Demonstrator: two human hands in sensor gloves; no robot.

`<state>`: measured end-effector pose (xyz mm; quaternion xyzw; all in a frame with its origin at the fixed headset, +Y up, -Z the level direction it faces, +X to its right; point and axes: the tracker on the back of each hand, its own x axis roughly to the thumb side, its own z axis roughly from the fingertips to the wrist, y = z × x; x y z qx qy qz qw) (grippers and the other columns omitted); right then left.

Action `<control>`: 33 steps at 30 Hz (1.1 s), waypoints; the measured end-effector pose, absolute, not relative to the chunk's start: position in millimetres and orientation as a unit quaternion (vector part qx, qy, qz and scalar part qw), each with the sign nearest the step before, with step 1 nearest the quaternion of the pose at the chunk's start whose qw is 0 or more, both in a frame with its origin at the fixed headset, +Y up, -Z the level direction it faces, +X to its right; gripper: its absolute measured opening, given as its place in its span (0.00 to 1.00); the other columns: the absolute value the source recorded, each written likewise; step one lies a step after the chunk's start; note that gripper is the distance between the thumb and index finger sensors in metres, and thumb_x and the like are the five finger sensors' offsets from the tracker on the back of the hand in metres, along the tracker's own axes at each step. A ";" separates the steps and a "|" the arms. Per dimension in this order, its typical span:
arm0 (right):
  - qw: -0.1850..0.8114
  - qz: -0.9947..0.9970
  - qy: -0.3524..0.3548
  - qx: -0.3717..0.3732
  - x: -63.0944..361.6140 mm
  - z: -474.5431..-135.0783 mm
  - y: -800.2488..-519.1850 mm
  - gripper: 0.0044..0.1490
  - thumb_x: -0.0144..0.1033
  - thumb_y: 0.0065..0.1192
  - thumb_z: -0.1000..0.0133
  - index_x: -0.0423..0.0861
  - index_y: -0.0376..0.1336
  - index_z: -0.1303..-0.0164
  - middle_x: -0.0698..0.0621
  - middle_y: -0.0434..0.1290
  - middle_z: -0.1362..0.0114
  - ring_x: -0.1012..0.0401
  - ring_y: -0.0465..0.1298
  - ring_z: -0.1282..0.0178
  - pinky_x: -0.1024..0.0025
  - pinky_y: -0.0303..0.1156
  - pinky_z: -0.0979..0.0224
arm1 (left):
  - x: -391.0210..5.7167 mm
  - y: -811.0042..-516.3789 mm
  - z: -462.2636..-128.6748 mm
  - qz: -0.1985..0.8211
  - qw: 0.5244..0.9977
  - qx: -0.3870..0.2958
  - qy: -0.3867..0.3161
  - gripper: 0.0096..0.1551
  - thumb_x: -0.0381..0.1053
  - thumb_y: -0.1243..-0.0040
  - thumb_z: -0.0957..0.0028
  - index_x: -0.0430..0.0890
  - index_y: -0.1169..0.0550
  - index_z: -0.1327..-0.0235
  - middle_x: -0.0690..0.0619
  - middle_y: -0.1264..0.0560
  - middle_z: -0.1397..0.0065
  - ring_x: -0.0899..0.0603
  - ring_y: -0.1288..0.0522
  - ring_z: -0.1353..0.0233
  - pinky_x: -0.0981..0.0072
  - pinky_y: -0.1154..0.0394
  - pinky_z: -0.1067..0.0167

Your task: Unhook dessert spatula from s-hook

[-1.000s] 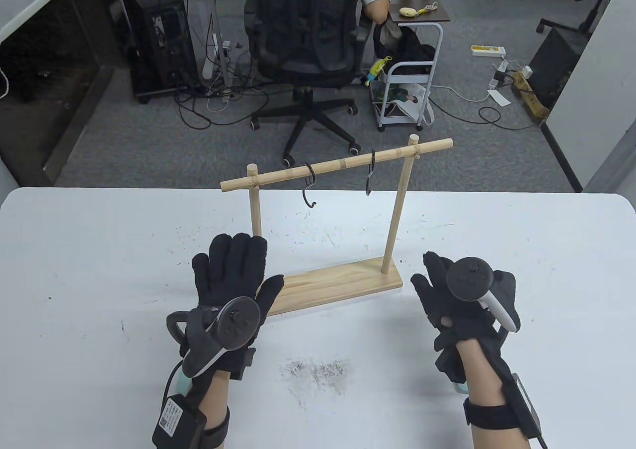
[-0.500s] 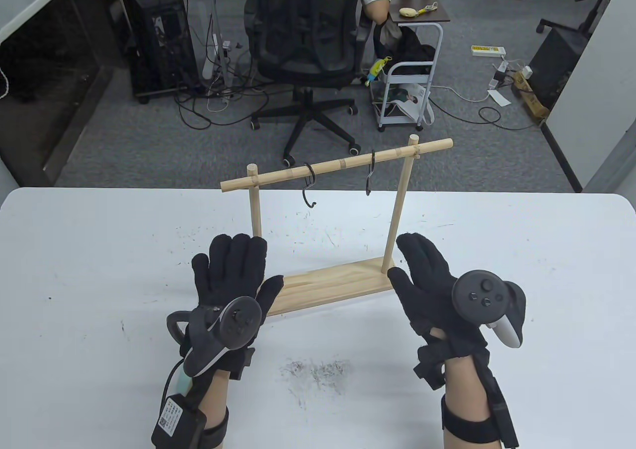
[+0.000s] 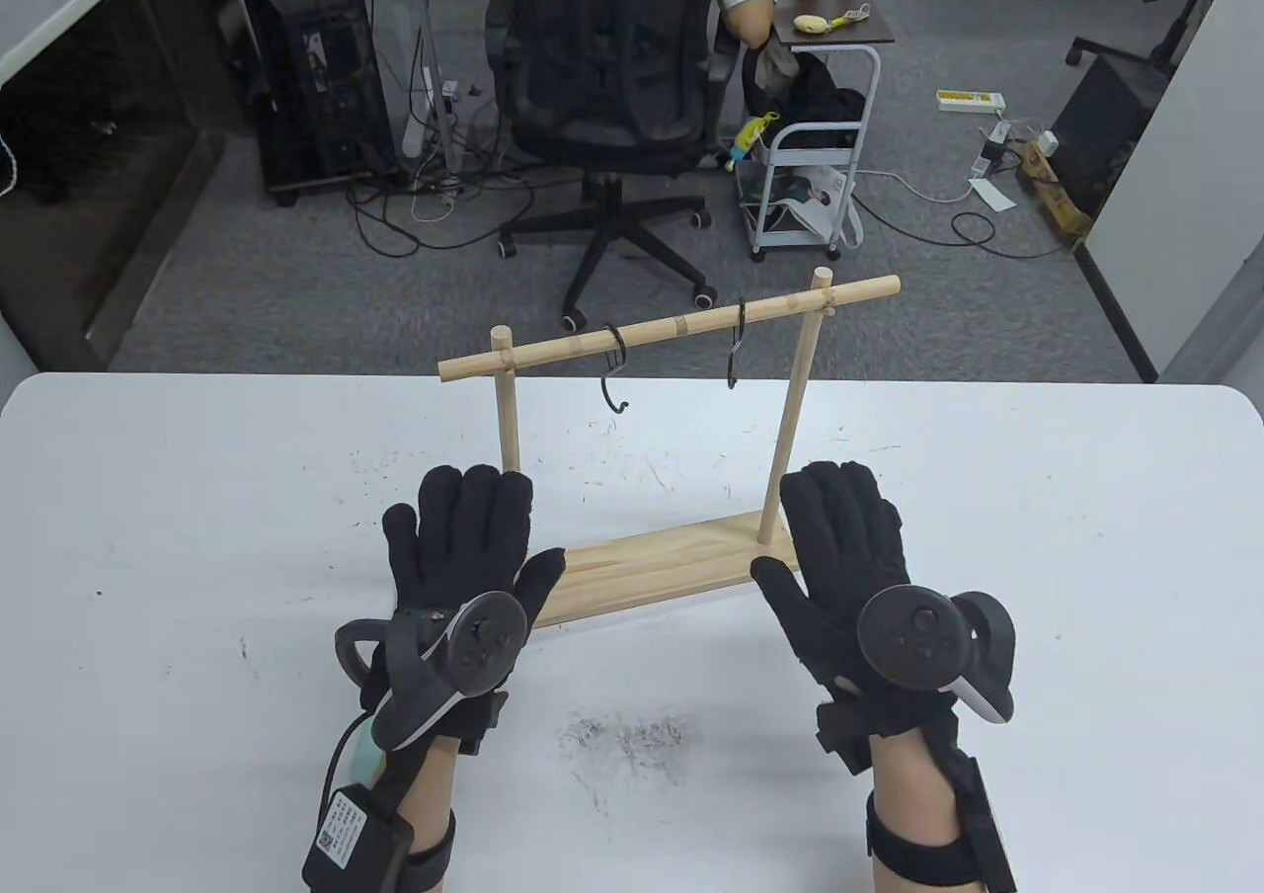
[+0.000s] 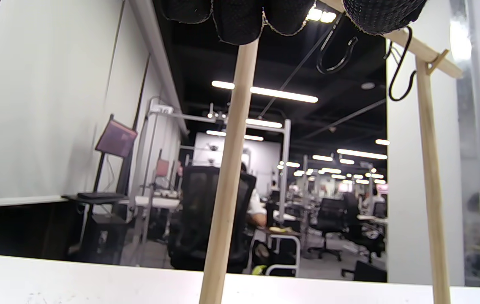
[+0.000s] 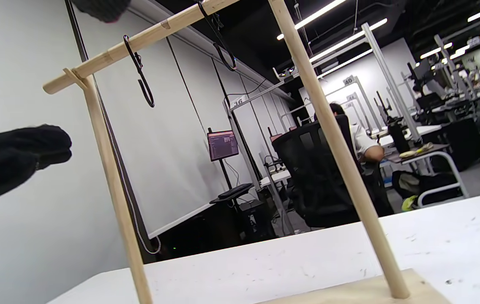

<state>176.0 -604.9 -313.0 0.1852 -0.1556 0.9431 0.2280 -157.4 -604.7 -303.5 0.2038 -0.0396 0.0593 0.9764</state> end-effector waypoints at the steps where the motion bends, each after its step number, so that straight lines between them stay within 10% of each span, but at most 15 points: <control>1: 0.222 0.944 -0.158 0.184 175.7 -312.7 -604.8 0.49 0.60 0.56 0.42 0.50 0.49 0.14 0.43 0.48 0.10 0.38 0.46 0.13 0.34 0.45 0.20 | -157.1 -605.2 -304.0 0.058 0.977 0.203 -0.039 0.45 0.73 0.51 0.40 0.59 0.40 0.10 0.52 0.40 0.06 0.35 0.47 0.08 0.31 0.48 0.18; 33: 0.178 0.957 -0.166 0.156 177.1 -307.5 -599.9 0.49 0.61 0.56 0.42 0.49 0.51 0.14 0.43 0.49 0.09 0.39 0.45 0.12 0.32 0.44 0.21 | -145.7 -623.6 -317.1 0.031 0.985 0.164 -0.046 0.46 0.74 0.52 0.40 0.60 0.42 0.09 0.52 0.43 0.05 0.35 0.50 0.08 0.31 0.50 0.17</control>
